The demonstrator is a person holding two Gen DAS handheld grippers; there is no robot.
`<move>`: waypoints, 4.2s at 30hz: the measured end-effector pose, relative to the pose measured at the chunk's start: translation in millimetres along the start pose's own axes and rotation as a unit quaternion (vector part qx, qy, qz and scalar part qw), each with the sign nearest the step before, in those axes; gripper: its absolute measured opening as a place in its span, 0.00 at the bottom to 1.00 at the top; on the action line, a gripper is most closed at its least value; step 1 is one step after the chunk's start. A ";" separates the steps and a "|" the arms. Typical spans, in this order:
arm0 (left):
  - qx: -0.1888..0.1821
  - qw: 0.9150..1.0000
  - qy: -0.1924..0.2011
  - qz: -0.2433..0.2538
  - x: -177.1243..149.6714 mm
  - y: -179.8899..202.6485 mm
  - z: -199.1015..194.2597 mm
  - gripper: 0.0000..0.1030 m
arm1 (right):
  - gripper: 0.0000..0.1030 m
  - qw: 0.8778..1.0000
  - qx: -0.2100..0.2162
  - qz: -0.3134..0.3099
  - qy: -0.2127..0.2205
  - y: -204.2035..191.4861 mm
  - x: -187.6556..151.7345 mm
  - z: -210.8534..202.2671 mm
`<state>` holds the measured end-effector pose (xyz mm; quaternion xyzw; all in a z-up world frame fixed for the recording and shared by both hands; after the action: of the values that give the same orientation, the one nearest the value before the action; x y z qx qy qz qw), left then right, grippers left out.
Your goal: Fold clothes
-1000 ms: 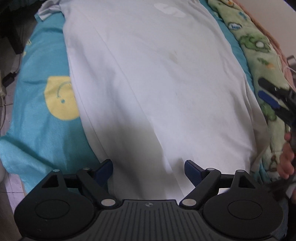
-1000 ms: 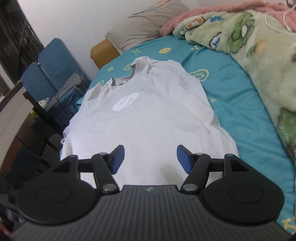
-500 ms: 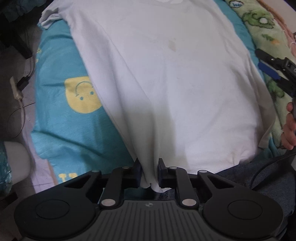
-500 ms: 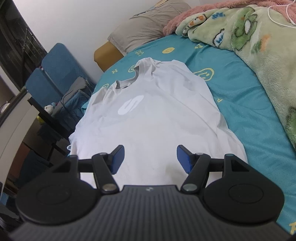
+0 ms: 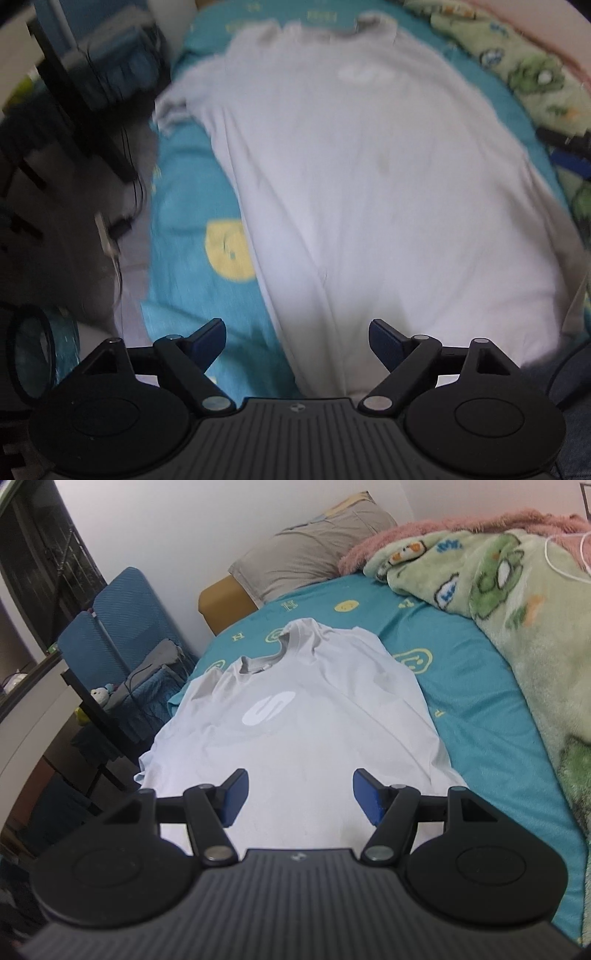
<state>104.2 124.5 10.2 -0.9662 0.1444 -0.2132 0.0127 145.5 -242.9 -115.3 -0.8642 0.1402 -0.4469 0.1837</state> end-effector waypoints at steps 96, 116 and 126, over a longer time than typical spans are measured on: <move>-0.049 0.963 0.227 -0.135 69.3 133.6 162.9 1.00 | 0.13 0.997 0.021 -0.066 -0.019 35.4 76.8 218.1; -0.038 0.972 0.227 0.049 40.1 198.2 168.3 1.00 | 0.82 0.986 -0.030 0.154 0.062 82.4 71.1 -34.4; -0.024 0.965 0.231 0.120 154.9 278.1 218.9 0.93 | 0.83 0.973 -0.107 0.170 0.112 125.4 61.8 -38.9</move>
<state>253.5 -194.0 -149.4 -0.8663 0.2628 -0.4243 -0.0184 138.3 -387.5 -105.6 -0.7867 0.3514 -0.4859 0.1464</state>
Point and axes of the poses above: each gripper's, at about its wrist camera, not at the fingertips, and z roughly the way its jaws point, y to its right, x to its top, the point moved 3 cm from there along z, roughly the way its jaws point, and after that the axes turned 2 degrees about x, right-handed, at the moved point
